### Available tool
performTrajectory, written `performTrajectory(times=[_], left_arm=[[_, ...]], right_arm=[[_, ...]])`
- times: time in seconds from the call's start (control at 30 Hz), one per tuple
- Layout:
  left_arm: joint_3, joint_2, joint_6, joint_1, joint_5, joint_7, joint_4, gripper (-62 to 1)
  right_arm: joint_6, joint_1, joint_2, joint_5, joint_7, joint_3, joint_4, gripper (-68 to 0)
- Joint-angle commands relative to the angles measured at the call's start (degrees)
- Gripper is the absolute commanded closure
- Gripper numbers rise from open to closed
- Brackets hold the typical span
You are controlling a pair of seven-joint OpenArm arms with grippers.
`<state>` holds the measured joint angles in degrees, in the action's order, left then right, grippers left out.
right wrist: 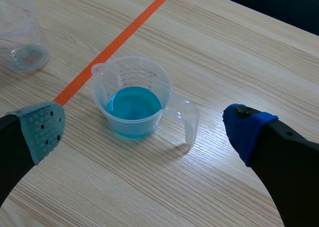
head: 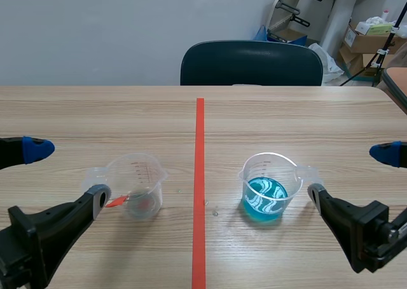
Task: Do the redox reaction experiment
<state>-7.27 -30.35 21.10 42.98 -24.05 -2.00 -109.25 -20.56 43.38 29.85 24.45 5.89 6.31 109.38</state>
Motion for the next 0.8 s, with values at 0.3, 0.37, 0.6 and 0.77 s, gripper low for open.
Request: performTrajectory(times=[0.3,0.37,0.6,0.77], left_arm=[[0.17,-0.02,-0.17,0.00,-0.37,-0.94,-1.05,-62.3],[0.17,0.00,-0.17,0.00,-0.37,-0.94,-1.05,-62.3],[0.17,0.00,-0.17,0.00,-0.37,-0.96,-1.05,-62.3],[0.17,0.00,-0.17,0.00,-0.37,-0.96,-1.05,-62.3]], right_arm=[[0.00,-0.52,0.00,-0.04,0.61,0.48,1.03,-67.9],[0.00,-0.52,0.00,-0.04,0.63,0.48,1.03,-67.9],[0.00,-0.83,0.15,-0.22,0.63,0.48,1.03,-67.9],[-0.26,-2.47,0.20,-1.64,0.57,0.42,1.03,-67.9]])
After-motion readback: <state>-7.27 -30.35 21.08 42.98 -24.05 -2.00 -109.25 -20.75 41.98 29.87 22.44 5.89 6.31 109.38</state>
